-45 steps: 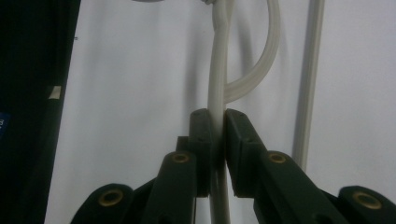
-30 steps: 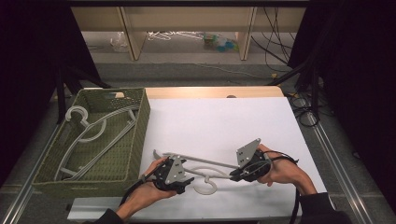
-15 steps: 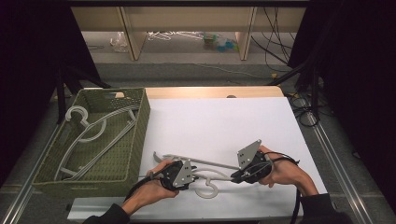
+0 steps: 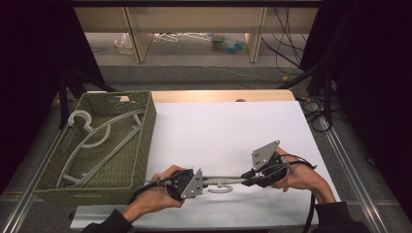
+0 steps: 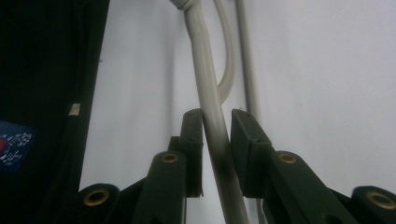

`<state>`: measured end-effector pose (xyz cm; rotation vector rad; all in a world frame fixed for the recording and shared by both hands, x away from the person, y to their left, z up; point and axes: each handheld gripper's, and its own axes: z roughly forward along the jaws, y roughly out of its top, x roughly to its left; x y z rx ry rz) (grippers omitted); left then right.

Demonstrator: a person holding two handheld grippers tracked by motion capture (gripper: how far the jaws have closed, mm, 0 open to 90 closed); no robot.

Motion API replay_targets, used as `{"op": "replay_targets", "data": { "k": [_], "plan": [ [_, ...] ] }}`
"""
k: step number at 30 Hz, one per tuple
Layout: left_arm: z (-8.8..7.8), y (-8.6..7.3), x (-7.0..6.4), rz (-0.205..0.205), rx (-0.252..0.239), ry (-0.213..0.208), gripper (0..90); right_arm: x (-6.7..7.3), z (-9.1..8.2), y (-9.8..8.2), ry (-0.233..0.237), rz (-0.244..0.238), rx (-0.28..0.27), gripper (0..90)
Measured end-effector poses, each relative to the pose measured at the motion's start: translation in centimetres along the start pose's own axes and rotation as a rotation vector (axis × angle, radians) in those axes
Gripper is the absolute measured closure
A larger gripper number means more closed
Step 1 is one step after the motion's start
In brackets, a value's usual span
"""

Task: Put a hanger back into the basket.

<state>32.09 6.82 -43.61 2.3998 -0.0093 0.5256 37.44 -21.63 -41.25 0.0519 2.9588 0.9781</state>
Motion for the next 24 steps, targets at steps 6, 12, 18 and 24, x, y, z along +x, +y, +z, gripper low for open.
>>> {"op": "replay_targets", "data": {
  "k": [6,12,18,24],
  "plan": [
    [-0.8,0.3,0.4,-0.084,-0.033,-0.036,79.0,-0.3,-0.1,0.1,-0.039,0.027,-0.029,69.6],
    [-1.4,-0.2,1.2,-0.240,-0.058,-0.077,78.9,-0.6,-0.3,0.4,-0.108,0.115,-0.060,54.1],
    [-2.3,-0.6,1.9,-0.331,-0.087,-0.081,78.8,-0.7,-1.0,1.2,-0.203,0.180,-0.142,38.7],
    [-3.0,-0.9,2.4,-0.390,-0.093,-0.064,78.8,-0.5,-1.6,1.6,-0.271,0.214,-0.191,32.1]
  ]
}}
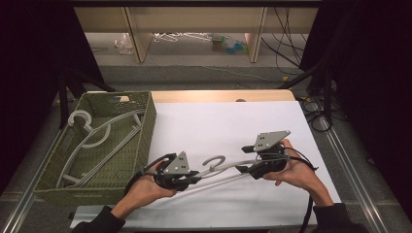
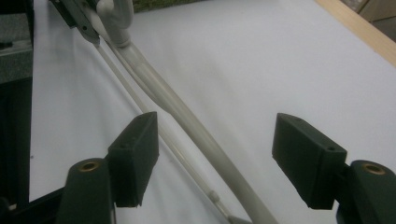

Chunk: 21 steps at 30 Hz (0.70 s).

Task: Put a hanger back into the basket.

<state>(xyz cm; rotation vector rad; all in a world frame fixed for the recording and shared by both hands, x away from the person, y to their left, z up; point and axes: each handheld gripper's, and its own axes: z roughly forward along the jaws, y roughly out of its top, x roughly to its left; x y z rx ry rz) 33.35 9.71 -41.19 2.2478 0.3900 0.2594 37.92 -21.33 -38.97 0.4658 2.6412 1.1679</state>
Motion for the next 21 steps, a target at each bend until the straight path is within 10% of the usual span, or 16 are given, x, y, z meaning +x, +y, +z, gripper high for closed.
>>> {"op": "replay_targets", "data": {
  "k": [11,21],
  "plan": [
    [-2.6,-0.4,2.0,-0.155,-0.049,0.042,78.8,0.8,-1.3,0.2,-0.083,0.049,-0.089,31.7],
    [-4.6,0.0,2.8,-0.208,-0.121,0.056,78.8,2.3,-1.3,-1.1,-0.088,0.076,-0.122,31.6]
  ]
}}
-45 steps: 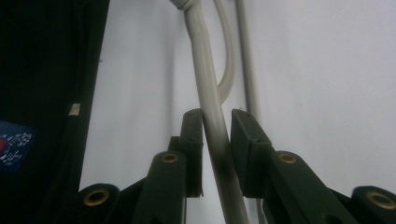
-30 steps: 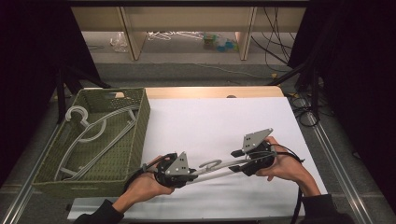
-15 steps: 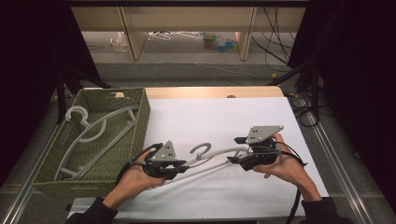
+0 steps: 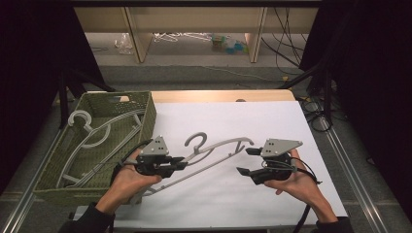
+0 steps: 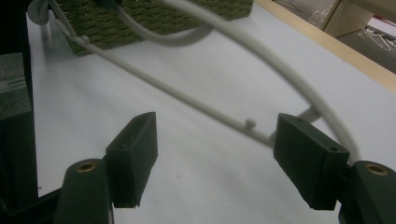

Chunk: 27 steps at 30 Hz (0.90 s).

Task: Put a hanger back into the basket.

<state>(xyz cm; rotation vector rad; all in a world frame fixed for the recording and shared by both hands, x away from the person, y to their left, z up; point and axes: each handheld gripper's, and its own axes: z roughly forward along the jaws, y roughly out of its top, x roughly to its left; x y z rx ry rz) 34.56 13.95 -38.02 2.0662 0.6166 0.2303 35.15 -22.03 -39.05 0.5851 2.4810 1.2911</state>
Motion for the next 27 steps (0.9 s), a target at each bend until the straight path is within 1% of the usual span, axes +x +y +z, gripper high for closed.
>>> {"op": "replay_targets", "data": {
  "k": [2,3,4,6,7,8,9,10,13,14,15,16,19,21,22,23,24,26,27],
  "plan": [
    [-0.4,0.2,0.1,-0.020,-0.017,0.001,78.8,0.1,0.0,-0.5,-0.006,0.008,-0.005,31.1],
    [-0.6,0.3,0.2,-0.017,-0.023,0.005,78.8,0.2,0.0,-0.7,0.000,0.018,-0.004,31.1],
    [-0.8,0.3,0.3,-0.029,-0.027,0.003,78.8,0.2,0.0,-0.9,-0.009,0.022,-0.009,31.0],
    [-1.0,0.5,0.3,-0.030,-0.027,0.009,78.8,0.2,0.0,-1.0,-0.009,0.030,-0.008,30.6],
    [-1.3,0.6,0.4,-0.033,-0.036,0.006,78.8,0.3,0.1,-1.3,-0.012,0.048,-0.004,29.5],
    [-1.3,0.6,0.4,-0.033,-0.036,0.006,78.8,0.3,0.2,-1.4,-0.007,0.045,-0.007,29.5],
    [-1.5,0.8,0.3,-0.048,-0.045,0.007,78.8,0.3,0.2,-1.4,-0.007,0.045,-0.007,29.5],
    [-1.7,1.2,0.3,-0.055,-0.059,-0.003,78.9,0.5,0.3,-1.6,0.002,0.052,-0.006,29.4],
    [-1.7,1.6,0.1,-0.047,-0.061,0.000,78.9,0.7,0.4,-1.7,0.007,0.058,-0.004,29.2],
    [-2.0,2.0,0.0,-0.039,-0.063,-0.012,78.9,0.9,0.5,-1.8,0.017,0.053,-0.001,29.1],
    [-2.0,2.0,0.0,-0.039,-0.063,-0.012,78.9,0.9,0.5,-1.8,0.017,0.053,-0.001,29.1],
    [-2.3,2.3,-0.2,-0.042,-0.069,-0.003,78.9,1.0,0.5,-1.9,0.018,0.053,0.006,29.1],
    [-2.9,2.7,-0.2,-0.045,-0.071,0.002,78.9,1.2,0.5,-2.1,0.018,0.053,0.001,29.1],
    [-3.1,2.8,-0.2,-0.042,-0.073,0.001,78.9,1.2,0.4,-2.2,0.015,0.055,0.007,29.1],
    [-3.5,3.0,-0.1,-0.048,-0.074,0.003,78.9,1.2,0.4,-2.4,0.020,0.057,0.009,29.1],
    [-3.5,3.0,-0.1,-0.048,-0.074,0.003,78.9,1.2,0.4,-2.4,0.020,0.057,0.009,29.1],
    [-4.0,3.2,0.1,-0.058,-0.082,0.002,78.9,1.2,0.3,-2.5,0.015,0.060,0.007,29.1],
    [-4.7,3.5,0.4,-0.053,-0.076,0.020,78.9,1.2,0.2,-2.6,0.015,0.063,0.010,29.2],
    [-5.1,3.6,0.5,-0.050,-0.082,0.025,78.9,1.2,0.2,-2.6,0.016,0.064,0.009,29.1]
  ]
}}
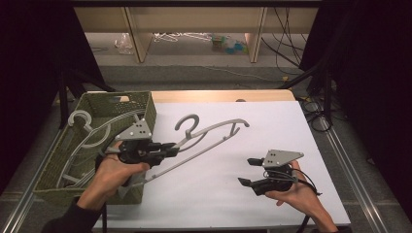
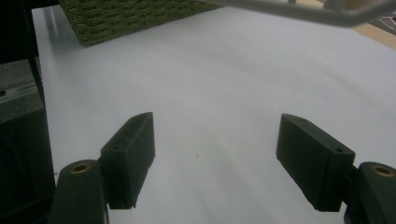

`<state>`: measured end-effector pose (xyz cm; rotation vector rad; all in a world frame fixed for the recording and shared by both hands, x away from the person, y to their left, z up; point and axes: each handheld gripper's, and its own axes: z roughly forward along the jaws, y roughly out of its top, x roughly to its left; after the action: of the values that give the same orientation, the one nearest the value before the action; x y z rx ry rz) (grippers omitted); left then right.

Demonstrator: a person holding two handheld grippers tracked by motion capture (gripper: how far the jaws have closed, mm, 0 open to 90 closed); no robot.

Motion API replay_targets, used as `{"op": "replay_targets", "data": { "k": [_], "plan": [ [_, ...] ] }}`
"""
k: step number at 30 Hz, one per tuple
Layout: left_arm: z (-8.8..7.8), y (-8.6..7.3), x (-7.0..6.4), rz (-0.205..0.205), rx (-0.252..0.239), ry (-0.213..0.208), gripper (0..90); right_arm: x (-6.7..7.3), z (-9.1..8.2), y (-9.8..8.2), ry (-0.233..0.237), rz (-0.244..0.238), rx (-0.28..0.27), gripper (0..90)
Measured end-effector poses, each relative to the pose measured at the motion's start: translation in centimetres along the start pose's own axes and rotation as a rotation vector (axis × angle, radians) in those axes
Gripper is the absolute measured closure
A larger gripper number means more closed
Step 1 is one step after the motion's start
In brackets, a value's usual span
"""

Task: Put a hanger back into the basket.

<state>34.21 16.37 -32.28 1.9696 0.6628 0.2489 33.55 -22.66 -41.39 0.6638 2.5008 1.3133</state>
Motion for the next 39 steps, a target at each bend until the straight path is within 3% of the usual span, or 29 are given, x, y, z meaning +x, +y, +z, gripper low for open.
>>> {"op": "replay_targets", "data": {
  "k": [3,6,11,16,27,32,39],
  "plan": [
    [-1.0,0.4,0.4,-0.002,-0.017,0.015,78.9,0.0,0.0,-0.1,-0.002,-0.002,-0.004,29.1],
    [-3.3,0.9,1.5,-0.002,-0.043,0.066,78.9,0.0,0.0,-0.3,-0.002,0.003,-0.005,29.1],
    [-5.4,0.9,2.8,-0.012,-0.070,0.116,78.9,0.0,-0.1,-0.5,-0.001,0.011,0.003,29.1],
    [-7.2,0.4,4.6,-0.053,-0.111,0.162,78.9,0.0,-0.2,-0.7,-0.006,0.013,-0.001,26.5],
    [-9.6,-1.4,7.6,-0.118,-0.115,0.268,79.0,-0.1,-0.3,-0.9,-0.013,0.019,-0.006,23.2],
    [-10.6,-1.8,8.4,-0.120,-0.096,0.303,79.0,-0.1,-0.3,-0.9,-0.011,0.020,-0.001,23.8],
    [-12.3,-2.8,9.9,-0.140,-0.105,0.345,79.0,-0.1,-0.3,-0.9,-0.009,0.023,0.005,24.0]
  ]
}}
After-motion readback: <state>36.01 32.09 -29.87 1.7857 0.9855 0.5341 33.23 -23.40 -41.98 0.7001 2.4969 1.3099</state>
